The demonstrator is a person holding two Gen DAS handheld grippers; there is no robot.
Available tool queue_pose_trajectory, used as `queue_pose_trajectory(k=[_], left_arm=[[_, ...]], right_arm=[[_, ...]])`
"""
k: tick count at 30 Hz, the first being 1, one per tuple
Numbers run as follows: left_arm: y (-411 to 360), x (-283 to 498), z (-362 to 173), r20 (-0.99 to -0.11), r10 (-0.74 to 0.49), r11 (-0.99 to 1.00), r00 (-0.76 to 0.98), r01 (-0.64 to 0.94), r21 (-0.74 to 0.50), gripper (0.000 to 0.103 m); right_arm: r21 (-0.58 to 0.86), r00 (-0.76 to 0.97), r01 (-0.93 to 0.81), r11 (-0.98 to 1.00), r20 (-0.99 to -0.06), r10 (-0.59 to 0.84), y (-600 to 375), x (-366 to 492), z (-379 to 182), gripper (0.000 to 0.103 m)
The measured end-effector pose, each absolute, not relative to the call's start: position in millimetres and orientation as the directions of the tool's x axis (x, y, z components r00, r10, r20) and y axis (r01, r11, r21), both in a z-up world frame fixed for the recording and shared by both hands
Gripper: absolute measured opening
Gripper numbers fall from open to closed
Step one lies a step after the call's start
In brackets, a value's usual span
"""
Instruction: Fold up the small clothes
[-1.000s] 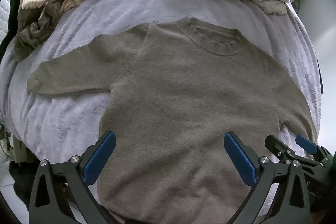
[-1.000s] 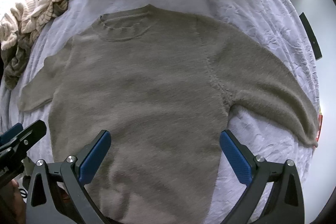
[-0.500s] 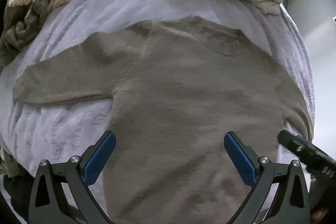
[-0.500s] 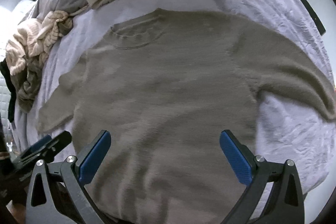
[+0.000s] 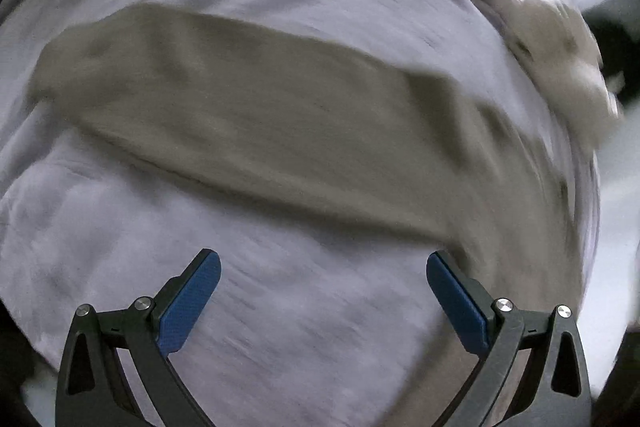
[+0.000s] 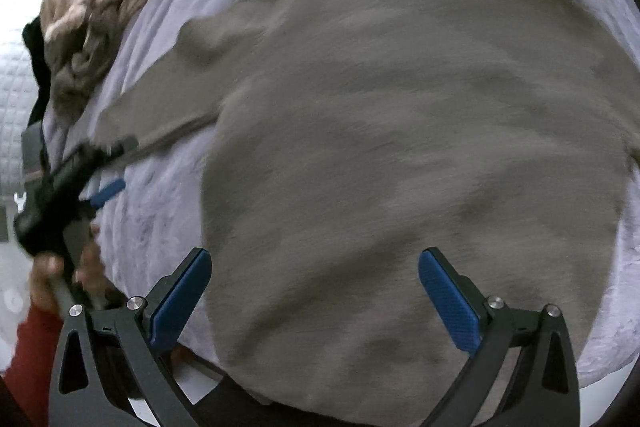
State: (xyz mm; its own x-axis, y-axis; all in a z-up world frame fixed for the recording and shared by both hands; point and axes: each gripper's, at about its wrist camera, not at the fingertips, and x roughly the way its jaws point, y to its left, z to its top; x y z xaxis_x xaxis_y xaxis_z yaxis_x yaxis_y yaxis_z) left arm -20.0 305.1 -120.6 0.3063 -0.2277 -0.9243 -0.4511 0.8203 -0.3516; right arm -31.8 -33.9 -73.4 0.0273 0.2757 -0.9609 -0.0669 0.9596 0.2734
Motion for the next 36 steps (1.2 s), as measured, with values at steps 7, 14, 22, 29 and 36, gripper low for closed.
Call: queue_pose_trajectory(k=[7,14,22,29,36], left_arm=[[403.1,-27.4,-158.9,-0.858,-0.227,0.584,0.461,-0.64,-0.499,0.103],[411.2,-5.5,-144.0,-0.835,-0.148,0.656,0.53,-0.579,-0.483,0.032],[371.4,-8.6,-69.8,-0.718,-0.19,0.784,0.669,-0.337,-0.522,0.01],[250.0,32.1,-2.7,-0.597,-0.408,0.826,0.691,0.002,-0.563,0.01],[76.5,64.7,-8.3,-0.608,-0.6,0.787,0.52,0.246,-0.566,0.01]], right_arm=[[0.274,-0.01,-0.113,0.955,-0.962,0.275,2.3,-39.0,-89.6,0.103],[0.262,-0.035,-0.144,0.954,-0.965,0.26,14.6,-41.0,-92.1,0.103],[0.29,0.013,-0.111,0.951,-0.956,0.293,-8.2,-36.4,-81.8,0.103],[0.302,0.084,-0.004,0.953,-0.95,0.301,-69.5,-34.4,-70.7,0.103],[0.299,0.152,0.173,0.938,-0.949,0.275,-160.3,-41.9,-71.3,0.103]])
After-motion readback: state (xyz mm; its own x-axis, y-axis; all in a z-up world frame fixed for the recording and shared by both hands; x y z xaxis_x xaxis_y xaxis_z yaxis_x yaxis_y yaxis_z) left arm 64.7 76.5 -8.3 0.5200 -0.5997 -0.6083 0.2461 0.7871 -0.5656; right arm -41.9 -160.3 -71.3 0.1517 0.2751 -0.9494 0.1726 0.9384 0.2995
